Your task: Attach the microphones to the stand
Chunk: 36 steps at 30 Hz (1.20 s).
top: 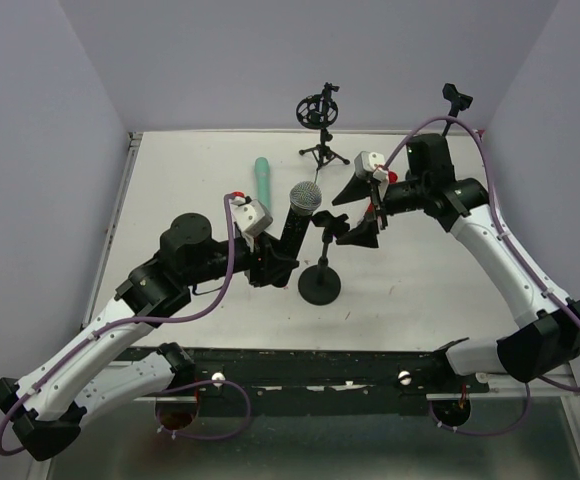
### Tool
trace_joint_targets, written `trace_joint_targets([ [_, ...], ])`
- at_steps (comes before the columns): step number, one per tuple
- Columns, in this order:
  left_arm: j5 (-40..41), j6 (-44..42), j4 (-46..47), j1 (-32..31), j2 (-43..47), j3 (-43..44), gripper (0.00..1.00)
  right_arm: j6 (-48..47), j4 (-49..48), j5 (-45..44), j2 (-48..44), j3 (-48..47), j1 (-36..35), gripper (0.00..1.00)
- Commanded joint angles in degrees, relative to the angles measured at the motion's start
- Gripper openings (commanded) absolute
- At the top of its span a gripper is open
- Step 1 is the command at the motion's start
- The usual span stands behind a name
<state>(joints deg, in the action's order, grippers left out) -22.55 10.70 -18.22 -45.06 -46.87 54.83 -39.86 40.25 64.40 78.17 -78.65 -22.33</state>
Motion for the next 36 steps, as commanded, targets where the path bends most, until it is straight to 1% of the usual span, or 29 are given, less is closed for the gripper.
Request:
trace_joint_targets([
  [1, 1.10, 0.02, 1.08, 0.23, 0.64, -0.25, 0.00, 4.88, -4.83, -2.53, 0.14, 0.69, -1.40, 0.98],
  [13, 1.45, -0.68, 0.55, 0.23, 0.29, 0.02, 0.00, 0.31, -0.18, -3.49, 0.14, 1.31, -1.58, 0.87],
  [18, 1.54, -0.77, 0.55, 0.23, 0.03, 0.10, 0.00, -0.13, 0.27, -3.32, -0.12, 1.92, -1.58, 0.85],
  [23, 1.54, -0.94, 0.46, 0.23, -0.24, 0.37, 0.00, -1.18, 0.97, -3.41, -0.30, 2.01, -1.75, 0.80],
  [32, 2.33, -2.79, -1.38, 0.23, -1.38, 1.42, 0.00, -2.68, 2.02, -3.41, -0.56, 2.28, -2.02, 0.77],
  [33, 2.59, -2.88, -1.38, 0.23, -1.47, 1.51, 0.00, -2.77, 2.20, -3.32, -0.56, 2.28, -2.02, 0.75],
  [34, 2.68, -3.22, -1.56, 0.23, -1.47, 1.51, 0.00, -3.21, 2.46, -3.14, -0.48, 2.19, -2.02, 0.69],
  [36, 3.03, -3.67, -1.91, 0.32, -1.73, 1.77, 0.00, -4.17, 3.60, -2.88, -0.39, 1.75, -2.02, 0.54],
])
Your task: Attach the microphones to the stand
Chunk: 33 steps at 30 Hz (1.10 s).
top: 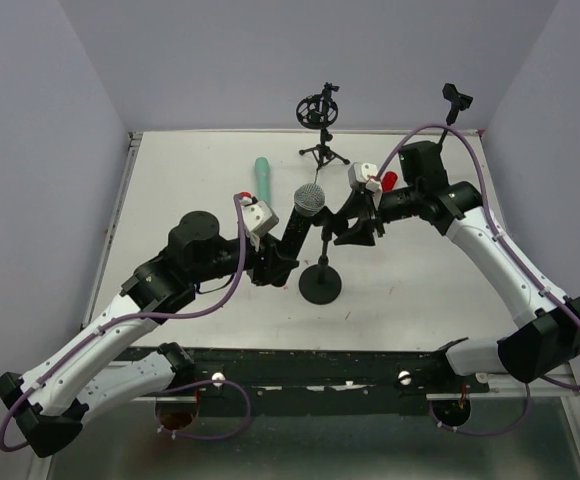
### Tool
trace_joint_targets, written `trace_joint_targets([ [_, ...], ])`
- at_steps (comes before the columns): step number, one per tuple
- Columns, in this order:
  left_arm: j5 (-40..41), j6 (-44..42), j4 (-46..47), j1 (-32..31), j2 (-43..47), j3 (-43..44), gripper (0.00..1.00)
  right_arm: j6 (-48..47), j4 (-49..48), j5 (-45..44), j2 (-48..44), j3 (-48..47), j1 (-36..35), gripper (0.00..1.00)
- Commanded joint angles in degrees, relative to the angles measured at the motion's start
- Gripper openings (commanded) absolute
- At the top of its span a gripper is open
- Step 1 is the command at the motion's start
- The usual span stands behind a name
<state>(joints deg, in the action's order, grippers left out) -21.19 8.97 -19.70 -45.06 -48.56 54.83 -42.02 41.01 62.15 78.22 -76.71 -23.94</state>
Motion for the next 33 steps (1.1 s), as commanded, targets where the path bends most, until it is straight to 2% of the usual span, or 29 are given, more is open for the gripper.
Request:
trace_joint_targets([
  [1, 1.85, -2.29, -0.68, 0.32, -0.14, 1.95, 0.00, -2.71, 3.54, -0.28, -0.26, -0.37, -0.40, 0.46],
  [4, 2.38, -3.52, -1.65, 0.41, -0.66, 2.82, 0.00, -4.29, 4.51, 0.34, -0.26, -0.72, -0.49, 0.31],
  [10, 1.95, -6.85, -3.15, 1.99, -1.01, 4.06, 0.00, -5.44, 5.30, 0.34, -0.78, -0.72, -0.31, 0.22],
  [13, -0.33, -11.49, -4.99, 3.74, -2.24, 5.72, 0.00, -5.70, 5.22, 0.69, -0.70, -0.72, -0.40, 0.21],
  [18, -8.94, -17.49, -7.28, 8.40, -7.77, 9.59, 0.00, -5.97, 5.57, 1.22, -0.34, -0.90, -0.40, 0.21],
  [23, -14.22, -19.78, -7.10, 8.32, -13.49, 13.19, 0.00, -5.97, 5.66, 1.57, -0.08, -0.99, -0.40, 0.21],
  [33, -16.08, -21.45, -8.68, 6.56, -19.20, 16.10, 0.00, -6.32, 5.92, 2.10, 0.18, -1.08, -0.40, 0.20],
])
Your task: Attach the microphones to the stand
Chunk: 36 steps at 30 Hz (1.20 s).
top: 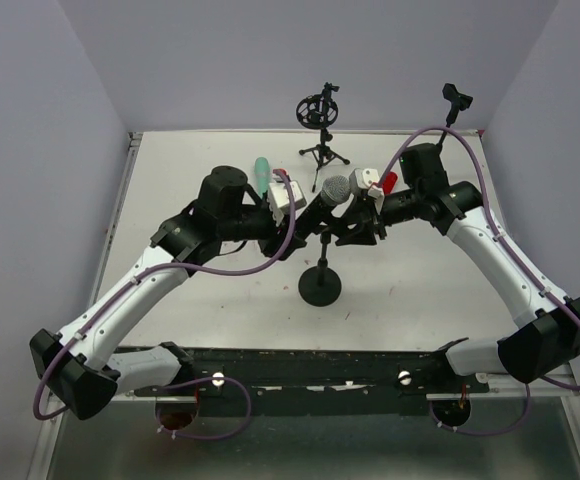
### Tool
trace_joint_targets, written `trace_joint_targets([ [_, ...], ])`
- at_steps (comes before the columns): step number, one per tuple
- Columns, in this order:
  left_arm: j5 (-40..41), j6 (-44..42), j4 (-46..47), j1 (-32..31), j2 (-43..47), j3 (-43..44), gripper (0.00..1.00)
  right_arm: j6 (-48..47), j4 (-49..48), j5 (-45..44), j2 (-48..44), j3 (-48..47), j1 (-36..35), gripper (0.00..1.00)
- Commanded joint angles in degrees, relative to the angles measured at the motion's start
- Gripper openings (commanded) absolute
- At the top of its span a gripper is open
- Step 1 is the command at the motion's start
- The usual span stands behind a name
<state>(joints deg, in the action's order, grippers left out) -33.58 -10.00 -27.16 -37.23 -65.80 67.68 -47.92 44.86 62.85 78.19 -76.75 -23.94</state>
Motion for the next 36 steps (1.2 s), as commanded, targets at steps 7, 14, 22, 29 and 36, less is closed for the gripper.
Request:
trace_joint_targets([
  [7, -2.89, -3.71, -4.57, -2.58, -5.91, 6.24, 0.00, -0.59, 2.25, 2.01, 0.29, -1.12, -0.40, 0.20],
  [14, -2.28, -3.19, -4.84, -2.49, -7.33, 6.24, 0.00, -0.51, 1.99, 2.98, 0.56, -0.77, -0.31, 0.20],
  [22, -1.58, -2.04, -4.05, -2.58, -6.80, 5.97, 0.00, -0.51, 1.64, 4.82, 0.12, 0.37, -0.31, 0.74],
  [29, -0.08, 0.77, -2.81, -2.49, -5.48, 5.62, 0.21, 0.55, 0.49, 5.00, -0.23, 0.90, -0.23, 0.96],
  [36, 4.84, 3.93, 1.92, -2.32, 0.48, 2.46, 0.81, 1.60, -0.83, 5.53, -1.02, 2.13, 2.06, 1.00],
])
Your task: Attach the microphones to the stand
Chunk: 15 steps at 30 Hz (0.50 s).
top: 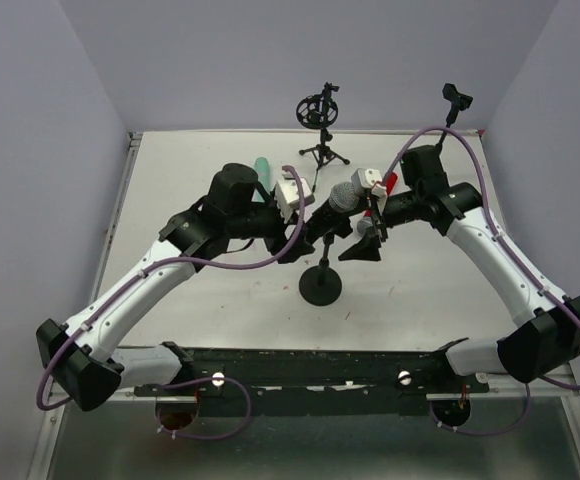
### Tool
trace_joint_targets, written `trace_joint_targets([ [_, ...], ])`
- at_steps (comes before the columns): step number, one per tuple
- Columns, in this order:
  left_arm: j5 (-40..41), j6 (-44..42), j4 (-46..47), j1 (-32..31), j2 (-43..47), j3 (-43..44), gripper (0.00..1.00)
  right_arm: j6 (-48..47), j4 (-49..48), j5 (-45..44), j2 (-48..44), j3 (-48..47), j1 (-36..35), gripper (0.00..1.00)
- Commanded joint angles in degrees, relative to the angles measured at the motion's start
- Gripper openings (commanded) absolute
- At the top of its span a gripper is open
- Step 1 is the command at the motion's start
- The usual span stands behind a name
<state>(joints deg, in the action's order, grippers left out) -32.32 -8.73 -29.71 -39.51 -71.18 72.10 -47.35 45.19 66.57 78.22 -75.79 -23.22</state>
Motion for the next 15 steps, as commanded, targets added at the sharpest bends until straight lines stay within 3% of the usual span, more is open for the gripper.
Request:
trace_joint_targets([
  [1, 4.71, 2.93, 5.62, 0.04, 7.27, -2.57, 0.90, 0.86, -1.24, 1.99, -1.22, 1.43, 1.77, 1.00],
  [3, 5.94, 2.93, 7.82, 0.39, 10.60, -4.58, 0.98, 1.29, -1.94, 2.43, -1.57, 2.13, 2.83, 1.00],
  [7, 13.04, 4.68, 14.92, 0.75, 20.09, -13.09, 0.98, 1.65, -3.26, 2.87, -2.36, 3.80, 4.67, 1.00],
  [11, 20.44, 13.10, 26.79, 1.36, 33.96, -26.35, 0.98, 3.93, -6.59, 4.09, -4.20, 7.14, 8.36, 1.00],
  [15, 17.03, 20.23, 33.14, 1.54, 41.28, -36.30, 0.98, 10.94, -16.85, 2.70, -7.63, 14.07, 10.83, 0.99],
])
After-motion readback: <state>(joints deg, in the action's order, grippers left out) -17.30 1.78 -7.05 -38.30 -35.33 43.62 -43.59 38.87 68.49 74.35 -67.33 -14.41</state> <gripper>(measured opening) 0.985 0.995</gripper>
